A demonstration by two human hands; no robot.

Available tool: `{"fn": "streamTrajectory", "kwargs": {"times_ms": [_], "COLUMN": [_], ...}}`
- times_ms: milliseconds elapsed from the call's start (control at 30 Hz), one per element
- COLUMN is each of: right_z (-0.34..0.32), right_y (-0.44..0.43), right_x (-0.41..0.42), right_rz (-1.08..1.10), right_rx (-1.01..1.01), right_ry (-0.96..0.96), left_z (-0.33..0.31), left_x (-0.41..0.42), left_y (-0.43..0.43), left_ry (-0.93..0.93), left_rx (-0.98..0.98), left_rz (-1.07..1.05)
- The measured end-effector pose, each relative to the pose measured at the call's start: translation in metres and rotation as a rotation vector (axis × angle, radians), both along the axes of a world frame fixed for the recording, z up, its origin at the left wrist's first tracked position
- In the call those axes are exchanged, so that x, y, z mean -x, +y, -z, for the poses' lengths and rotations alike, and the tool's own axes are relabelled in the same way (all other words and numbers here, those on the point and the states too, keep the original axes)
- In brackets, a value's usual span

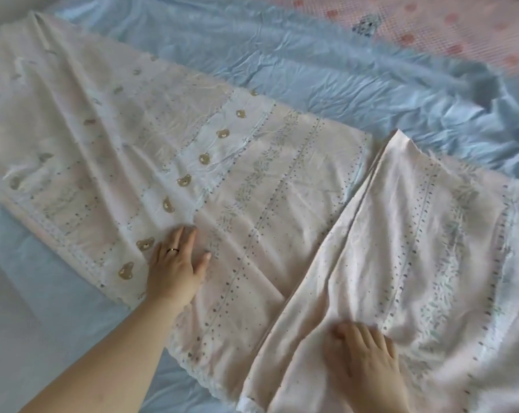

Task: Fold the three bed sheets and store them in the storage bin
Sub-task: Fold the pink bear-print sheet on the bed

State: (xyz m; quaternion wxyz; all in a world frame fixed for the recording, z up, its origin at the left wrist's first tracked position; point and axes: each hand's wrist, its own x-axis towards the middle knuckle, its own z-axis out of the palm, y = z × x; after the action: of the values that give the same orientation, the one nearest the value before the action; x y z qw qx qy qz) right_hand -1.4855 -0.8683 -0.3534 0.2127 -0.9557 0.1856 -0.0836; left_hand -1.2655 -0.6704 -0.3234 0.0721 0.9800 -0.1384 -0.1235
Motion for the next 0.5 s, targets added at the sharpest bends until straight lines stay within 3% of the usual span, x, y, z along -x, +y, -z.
{"fn": "streamTrajectory", "kwargs": {"times_ms": [67, 167, 233, 400, 467, 500], "right_z": [-0.003, -0.013, -0.013, -0.004, -0.002, 0.005], "right_y": [0.011, 0.028, 0.046, 0.095, 0.087, 0.076], "right_x": [-0.037, -0.093, -0.141, -0.273, -0.312, -0.323], "right_rz": [0.114, 0.09, 0.074, -0.149, -0.19, -0.181], "right_rx": [0.071, 0.172, 0.229, 0.15, 0.194, 0.252], "right_ry": [-0.061, -0.092, -0.014, 0.273, 0.348, 0.295], "left_z": [0.003, 0.011, 0.018, 0.024, 0.03, 0.029], "left_x": [-0.032, -0.081, -0.119, -0.193, -0.216, -0.225], "left_y": [-0.006, -0.006, 0.008, 0.051, 0.066, 0.073], "left_ry": [0.025, 0.035, 0.01, -0.078, -0.122, -0.097], "left_rx": [0.014, 0.014, 0.032, 0.0, -0.022, -0.028], "left_rz": [0.027, 0.13, 0.228, 0.47, 0.476, 0.421]}}
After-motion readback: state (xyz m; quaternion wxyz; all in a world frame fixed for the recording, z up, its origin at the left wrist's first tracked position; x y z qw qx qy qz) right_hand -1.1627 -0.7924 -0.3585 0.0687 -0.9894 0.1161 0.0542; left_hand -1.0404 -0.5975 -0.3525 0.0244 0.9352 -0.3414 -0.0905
